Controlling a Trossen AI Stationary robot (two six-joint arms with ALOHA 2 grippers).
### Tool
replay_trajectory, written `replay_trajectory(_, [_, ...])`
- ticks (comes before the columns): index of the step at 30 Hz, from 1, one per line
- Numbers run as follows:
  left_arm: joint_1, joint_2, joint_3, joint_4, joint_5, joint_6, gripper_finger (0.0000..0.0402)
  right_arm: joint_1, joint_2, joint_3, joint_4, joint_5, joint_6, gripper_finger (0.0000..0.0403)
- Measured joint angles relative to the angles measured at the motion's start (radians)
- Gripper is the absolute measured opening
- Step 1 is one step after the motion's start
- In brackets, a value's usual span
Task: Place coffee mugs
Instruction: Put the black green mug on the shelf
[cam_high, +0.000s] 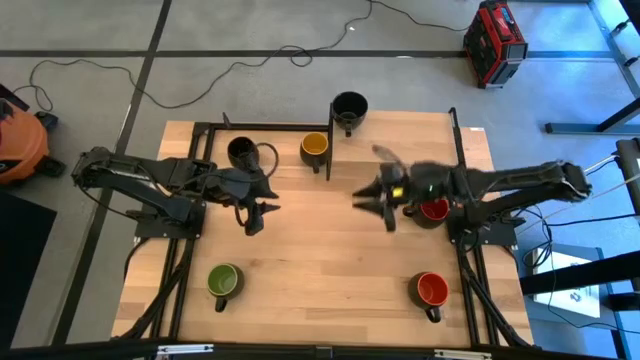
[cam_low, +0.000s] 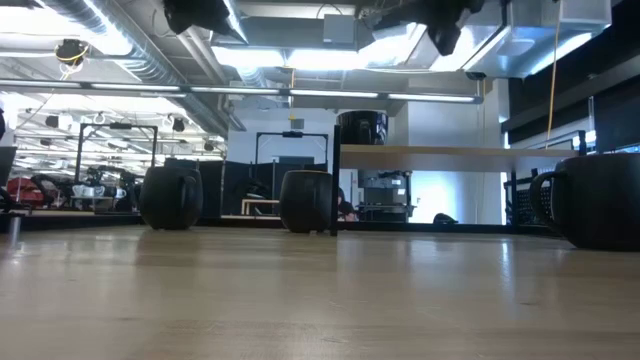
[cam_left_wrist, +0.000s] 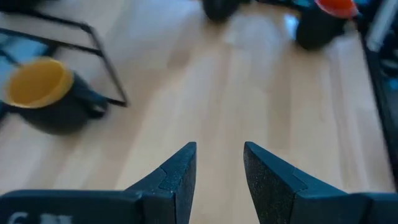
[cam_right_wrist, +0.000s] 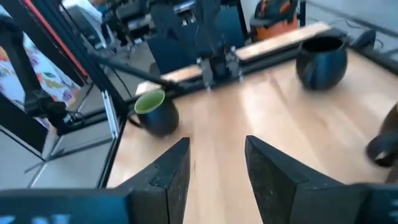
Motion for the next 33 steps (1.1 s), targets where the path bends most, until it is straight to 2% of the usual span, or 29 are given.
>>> replay_trajectory(5, [-0.061, 0.029, -0.001, -0.102, 0.091, -0.009, 0.0128, 0.163, 0.089, 0.0, 0.024, 0.163, 0.101, 0.0143])
replay_trajectory(13, [-0.234, 0.063, -0.001, -0.312, 0.205, -0.135, 0.0128, 0.318, 0.183, -0.001, 0.033, 0.279, 0.226, 0.0143])
replay_trajectory(20, [-0.387, 0.097, -0.001, -0.462, 0.259, -0.305, 0.0128, 0.355, 0.202, -0.001, 0.016, 0.306, 0.235, 0.0143])
replay_trajectory(25, [-0.466, 0.153, 0.0, -0.465, 0.317, -0.391, 0.0128, 0.354, 0.202, -0.001, 0.001, 0.306, 0.231, 0.0143])
replay_trajectory(33, [-0.507, 0.306, 0.0, -0.478, 0.252, -0.396, 0.0128, 0.352, 0.202, -0.001, -0.006, 0.303, 0.209, 0.0143])
